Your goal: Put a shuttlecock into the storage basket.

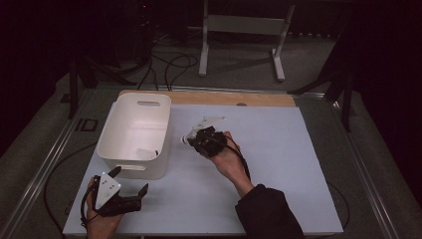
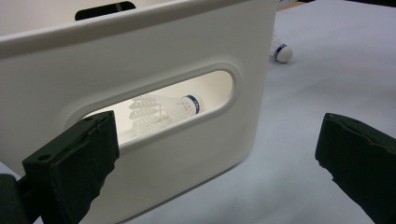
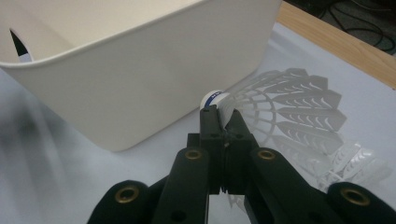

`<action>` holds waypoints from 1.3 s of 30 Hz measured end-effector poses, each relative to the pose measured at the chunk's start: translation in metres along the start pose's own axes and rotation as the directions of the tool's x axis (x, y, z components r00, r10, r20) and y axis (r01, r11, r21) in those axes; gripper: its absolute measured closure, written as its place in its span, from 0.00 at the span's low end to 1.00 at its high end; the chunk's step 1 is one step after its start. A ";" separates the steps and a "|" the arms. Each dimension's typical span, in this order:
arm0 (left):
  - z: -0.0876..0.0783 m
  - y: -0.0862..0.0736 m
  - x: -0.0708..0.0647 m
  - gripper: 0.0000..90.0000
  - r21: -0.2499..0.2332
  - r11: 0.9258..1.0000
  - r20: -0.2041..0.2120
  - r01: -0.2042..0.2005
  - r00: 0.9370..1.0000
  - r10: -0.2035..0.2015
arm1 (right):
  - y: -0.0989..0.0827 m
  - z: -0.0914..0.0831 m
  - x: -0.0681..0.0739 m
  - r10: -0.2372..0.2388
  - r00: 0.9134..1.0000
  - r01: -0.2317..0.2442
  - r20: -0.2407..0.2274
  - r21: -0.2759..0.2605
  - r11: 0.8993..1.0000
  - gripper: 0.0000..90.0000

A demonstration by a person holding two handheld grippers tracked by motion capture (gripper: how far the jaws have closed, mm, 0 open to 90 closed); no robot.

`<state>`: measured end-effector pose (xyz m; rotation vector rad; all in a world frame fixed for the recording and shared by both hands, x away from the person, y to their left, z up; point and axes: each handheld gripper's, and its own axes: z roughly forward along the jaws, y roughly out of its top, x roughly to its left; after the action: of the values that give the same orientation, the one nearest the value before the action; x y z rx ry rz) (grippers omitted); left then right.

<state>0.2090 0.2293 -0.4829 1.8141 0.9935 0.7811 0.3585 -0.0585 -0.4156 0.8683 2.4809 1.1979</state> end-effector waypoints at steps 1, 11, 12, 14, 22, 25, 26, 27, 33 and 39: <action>0.000 0.000 0.000 0.00 0.000 1.000 0.000 0.001 1.000 -0.001 | 0.001 0.000 0.000 -0.002 1.000 0.002 -0.003 0.000 1.000 0.99; 0.000 0.000 0.000 0.00 0.000 1.000 -0.001 -0.001 1.000 0.001 | 0.005 -0.003 -0.002 0.003 1.000 -0.003 0.001 0.000 1.000 0.99; 0.000 0.000 0.000 0.00 -0.002 1.000 -0.001 0.001 1.000 -0.001 | 0.006 -0.003 -0.003 0.001 1.000 -0.001 0.002 -0.001 1.000 0.99; 0.000 0.000 0.000 0.00 -0.001 1.000 -0.002 0.002 1.000 -0.002 | 0.008 -0.004 -0.003 0.002 1.000 -0.002 0.006 -0.002 1.000 0.99; 0.000 0.000 0.000 0.00 -0.002 1.000 -0.002 0.001 1.000 -0.001 | 0.012 -0.006 -0.007 0.006 1.000 -0.006 0.010 -0.007 1.000 0.99; 0.000 0.000 0.000 0.00 -0.002 1.000 -0.002 0.002 1.000 -0.002 | 0.014 -0.007 -0.008 0.010 1.000 -0.010 0.015 -0.007 1.000 0.99; 0.000 0.000 0.000 0.00 -0.002 1.000 -0.002 0.002 1.000 -0.002 | 0.015 -0.007 -0.008 0.008 1.000 -0.008 0.015 -0.009 1.000 0.99; 0.000 0.000 0.000 0.00 -0.001 1.000 -0.002 0.002 1.000 -0.002 | 0.015 -0.008 -0.009 0.007 1.000 -0.007 0.016 -0.009 1.000 0.99; 0.000 0.000 0.000 0.00 0.001 1.000 -0.002 0.001 1.000 -0.001 | 0.019 -0.008 -0.011 0.011 1.000 -0.010 0.019 -0.009 1.000 0.99; 0.000 0.000 0.000 0.00 0.000 1.000 -0.003 0.001 1.000 -0.001 | 0.022 -0.008 -0.014 0.011 1.000 -0.011 0.023 -0.013 1.000 0.99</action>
<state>0.2088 0.2295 -0.4828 1.8124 0.9960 0.7838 0.3741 -0.0615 -0.3937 0.8886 2.4509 1.1997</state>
